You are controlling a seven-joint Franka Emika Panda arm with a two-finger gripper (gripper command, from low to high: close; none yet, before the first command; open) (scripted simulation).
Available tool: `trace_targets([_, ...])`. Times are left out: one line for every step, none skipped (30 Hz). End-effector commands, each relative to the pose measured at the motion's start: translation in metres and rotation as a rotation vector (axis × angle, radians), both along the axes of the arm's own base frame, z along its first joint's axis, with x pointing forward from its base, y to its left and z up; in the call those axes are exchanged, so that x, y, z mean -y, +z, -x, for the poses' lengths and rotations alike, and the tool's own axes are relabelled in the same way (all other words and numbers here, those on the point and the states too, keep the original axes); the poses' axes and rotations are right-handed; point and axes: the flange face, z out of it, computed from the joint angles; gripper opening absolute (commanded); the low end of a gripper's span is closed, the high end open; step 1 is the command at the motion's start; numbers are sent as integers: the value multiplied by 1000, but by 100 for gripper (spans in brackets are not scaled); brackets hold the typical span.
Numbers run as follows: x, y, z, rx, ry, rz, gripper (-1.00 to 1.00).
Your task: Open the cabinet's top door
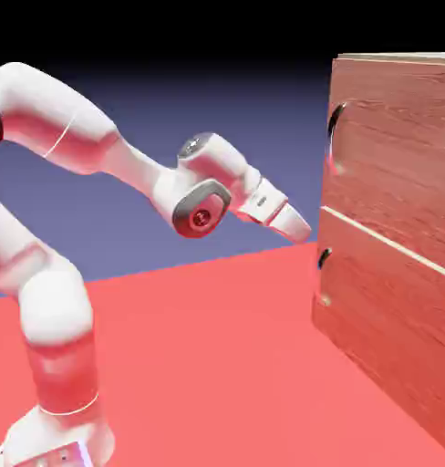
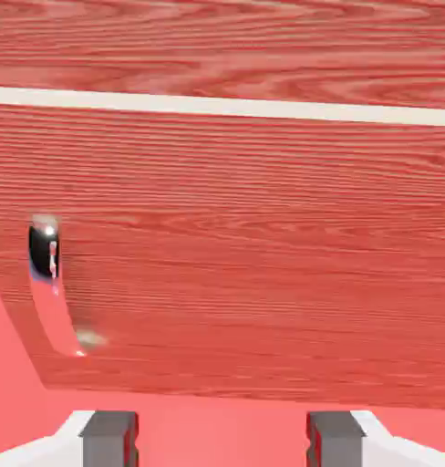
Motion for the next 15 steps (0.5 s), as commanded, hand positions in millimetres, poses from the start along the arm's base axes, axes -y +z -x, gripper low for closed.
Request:
trace_targets([2, 7, -1, 15, -38, -37, 0])
trace_targets([5, 13, -2, 30, -75, -75, 0])
trace_targets([7, 20, -3, 45, -112, -113, 0])
trace_targets([9, 26, -3, 60, -147, -151, 0])
trace_targets([11, 33, -3, 75, -182, -190, 0])
trace_targets([13, 39, -4, 91, -216, -230, 0])
trace_targets([14, 45, -4, 106, -249, -269, 0])
trace_targets([15, 51, -4, 121, -281, -309, 0])
trace_targets([16, 56, -4, 137, -312, -349, 0])
trace_targets([17, 62, -4, 152, -342, -390, 0])
trace_targets([18, 67, -4, 167, -372, -431, 0])
trace_targets([19, 72, -4, 182, -401, -473, 0])
trace_targets([19, 77, -3, 197, -429, -514, 0])
trace_targets([19, 82, -3, 211, -456, -556, 0])
trace_targets([19, 87, -3, 226, -482, -599, 0])
